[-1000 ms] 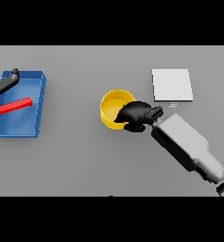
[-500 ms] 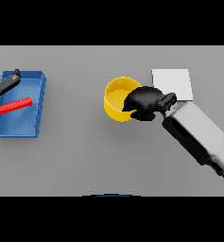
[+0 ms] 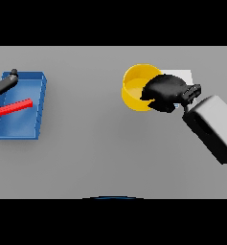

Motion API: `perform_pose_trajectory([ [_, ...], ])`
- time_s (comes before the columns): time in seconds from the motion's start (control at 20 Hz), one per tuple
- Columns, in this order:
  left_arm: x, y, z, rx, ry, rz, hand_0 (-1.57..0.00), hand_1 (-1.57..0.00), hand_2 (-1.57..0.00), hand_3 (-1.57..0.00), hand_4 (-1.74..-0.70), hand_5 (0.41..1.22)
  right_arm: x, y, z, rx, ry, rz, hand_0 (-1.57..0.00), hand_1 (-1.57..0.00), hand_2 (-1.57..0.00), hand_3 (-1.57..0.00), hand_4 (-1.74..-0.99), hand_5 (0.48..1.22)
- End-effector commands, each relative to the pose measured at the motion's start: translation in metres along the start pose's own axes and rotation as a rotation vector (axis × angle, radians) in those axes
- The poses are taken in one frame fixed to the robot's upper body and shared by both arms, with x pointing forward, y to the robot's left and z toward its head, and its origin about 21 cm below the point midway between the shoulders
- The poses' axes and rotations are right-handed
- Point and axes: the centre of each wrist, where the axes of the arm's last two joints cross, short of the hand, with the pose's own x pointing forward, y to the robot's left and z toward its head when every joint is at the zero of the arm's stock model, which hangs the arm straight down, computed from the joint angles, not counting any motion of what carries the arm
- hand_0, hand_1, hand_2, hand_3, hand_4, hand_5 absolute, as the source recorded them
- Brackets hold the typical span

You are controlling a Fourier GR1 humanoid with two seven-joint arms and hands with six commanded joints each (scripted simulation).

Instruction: Pick up the red beaker and tilt it to pour out 1 green nut into yellow bowl. Pick up the yellow bowl and place it on the metallic measuring scale.

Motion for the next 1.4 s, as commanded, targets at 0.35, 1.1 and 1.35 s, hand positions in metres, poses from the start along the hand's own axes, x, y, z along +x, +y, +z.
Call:
perform_pose_trajectory([
  [0.35, 0.011, 0.0, 0.01, 0.006, 0.026, -0.011, 0.0, 0.0, 0.0, 0.0, -0.82, 0.75, -0.059, -0.004, 0.008, -0.059, 0.178, -0.074, -1.57, -1.57, -1.57, -1.21, -1.72, 1.221],
  [1.1, 0.005, 0.004, 0.006, 0.008, 0.064, -0.018, 0.0, 0.0, 0.0, 0.0, -0.8, 0.737, -0.123, 0.045, -0.019, -0.054, 0.336, -0.176, -1.57, -1.55, -1.57, -1.46, -1.726, 1.221],
  [1.35, 0.008, -0.001, 0.005, 0.01, 0.057, -0.01, 0.0, 0.0, 0.0, 0.0, -0.81, 0.734, -0.128, 0.057, -0.025, -0.046, 0.356, -0.203, -1.57, -1.46, -1.57, -1.5, -1.724, 1.221],
])
